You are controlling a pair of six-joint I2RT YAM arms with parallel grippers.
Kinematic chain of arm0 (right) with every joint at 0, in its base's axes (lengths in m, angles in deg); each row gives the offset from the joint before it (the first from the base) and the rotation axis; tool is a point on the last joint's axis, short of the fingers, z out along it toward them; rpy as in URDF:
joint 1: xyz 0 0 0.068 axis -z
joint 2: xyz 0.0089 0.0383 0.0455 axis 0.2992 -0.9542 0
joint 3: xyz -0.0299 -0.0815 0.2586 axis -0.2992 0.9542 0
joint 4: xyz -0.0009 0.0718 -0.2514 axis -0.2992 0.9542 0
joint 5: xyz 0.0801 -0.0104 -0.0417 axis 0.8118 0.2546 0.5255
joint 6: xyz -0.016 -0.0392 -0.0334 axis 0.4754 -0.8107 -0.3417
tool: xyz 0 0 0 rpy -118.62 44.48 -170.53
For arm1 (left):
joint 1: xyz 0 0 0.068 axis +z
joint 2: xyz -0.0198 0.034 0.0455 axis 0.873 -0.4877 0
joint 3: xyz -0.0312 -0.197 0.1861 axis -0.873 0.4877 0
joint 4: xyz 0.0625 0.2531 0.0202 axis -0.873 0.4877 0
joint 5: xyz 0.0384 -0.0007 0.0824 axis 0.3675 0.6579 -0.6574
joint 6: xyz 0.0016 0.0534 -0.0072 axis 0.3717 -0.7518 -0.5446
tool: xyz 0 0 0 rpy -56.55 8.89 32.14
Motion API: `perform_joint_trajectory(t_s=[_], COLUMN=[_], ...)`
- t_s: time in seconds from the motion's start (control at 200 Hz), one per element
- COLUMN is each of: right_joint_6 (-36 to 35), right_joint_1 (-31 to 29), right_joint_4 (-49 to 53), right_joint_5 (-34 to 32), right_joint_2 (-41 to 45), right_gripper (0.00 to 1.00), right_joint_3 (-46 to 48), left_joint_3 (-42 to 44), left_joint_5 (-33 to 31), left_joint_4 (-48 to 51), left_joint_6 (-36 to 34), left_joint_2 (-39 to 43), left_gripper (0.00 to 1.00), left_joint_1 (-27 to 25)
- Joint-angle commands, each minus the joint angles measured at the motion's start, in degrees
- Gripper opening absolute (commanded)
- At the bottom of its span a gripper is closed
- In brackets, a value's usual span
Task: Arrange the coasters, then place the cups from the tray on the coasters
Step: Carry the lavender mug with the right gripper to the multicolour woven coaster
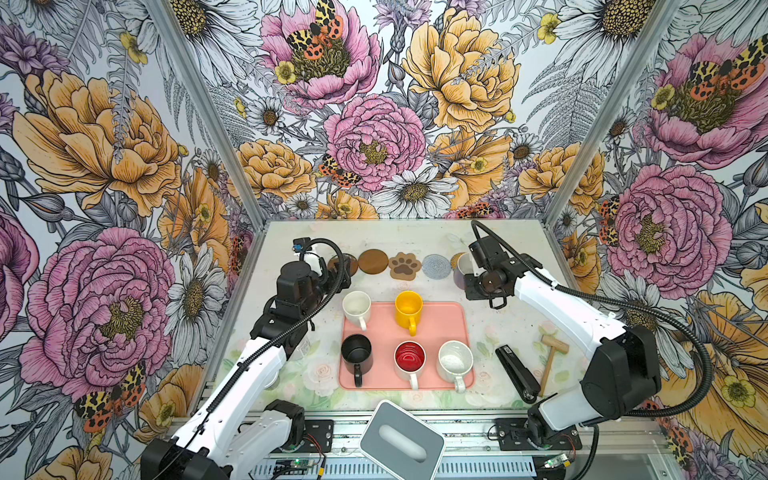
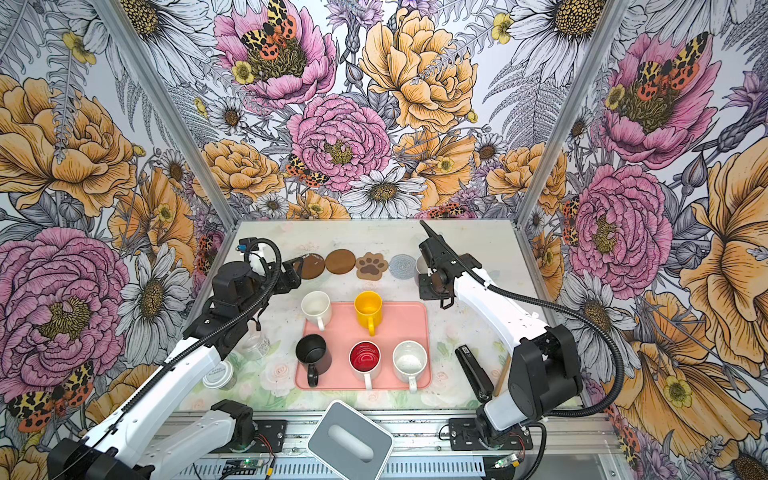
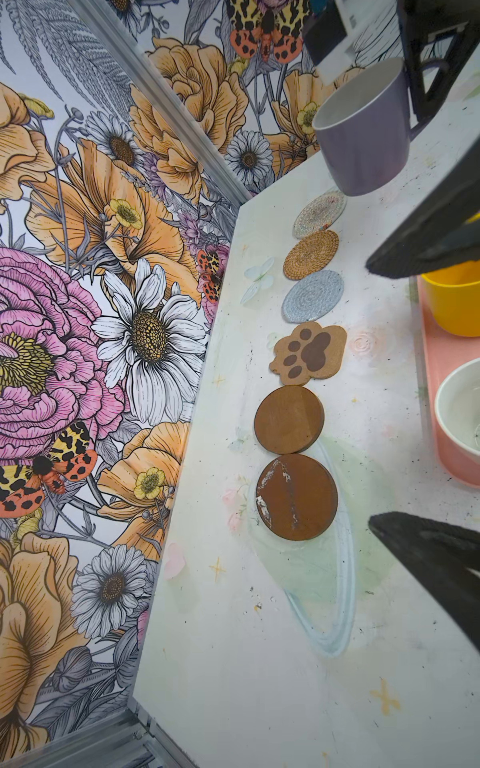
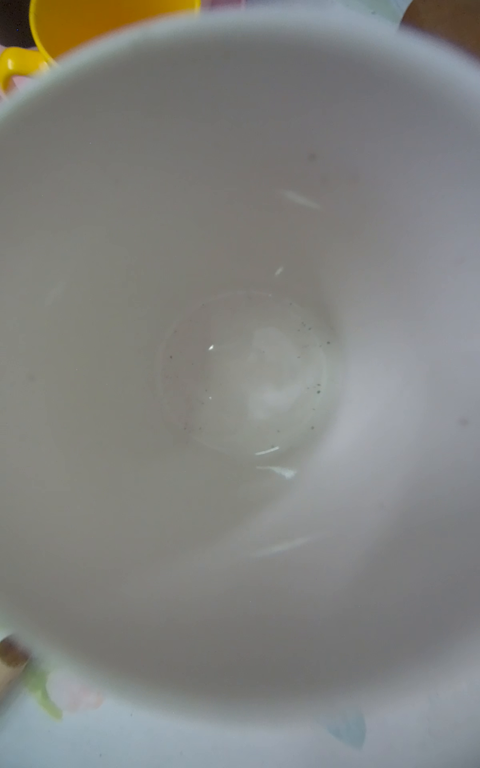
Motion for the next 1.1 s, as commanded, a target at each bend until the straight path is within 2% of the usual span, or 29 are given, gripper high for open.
perform_joint_trajectory(t_s=[0.0,0.591,1.091], right_joint_6=[-2.33,-4.96,-4.95], right_joint_1=[2.44,14.34,18.47], right_joint_4=[-0.73,-0.3,-0.22], right_joint_5=[-1.62,-0.61,-1.19], right_joint_2=[-1.22,-12.21,-24.2], right_gripper=[0.0,0.0,0.0], right_joint_3=[-3.55,-15.31,-26.13], left_joint_3=[1.01,1.38,1.54], left_joint_5=[1.14,1.58,1.49], left_joint_4=[0.24,0.89,0.8], left_joint_6=[0.1,0.05,0.42], left_joint_2=[1.62,3.96,4.71], left_gripper=[0.89,0.89,0.88], left_joint_1=[0.62,1.34,1.41])
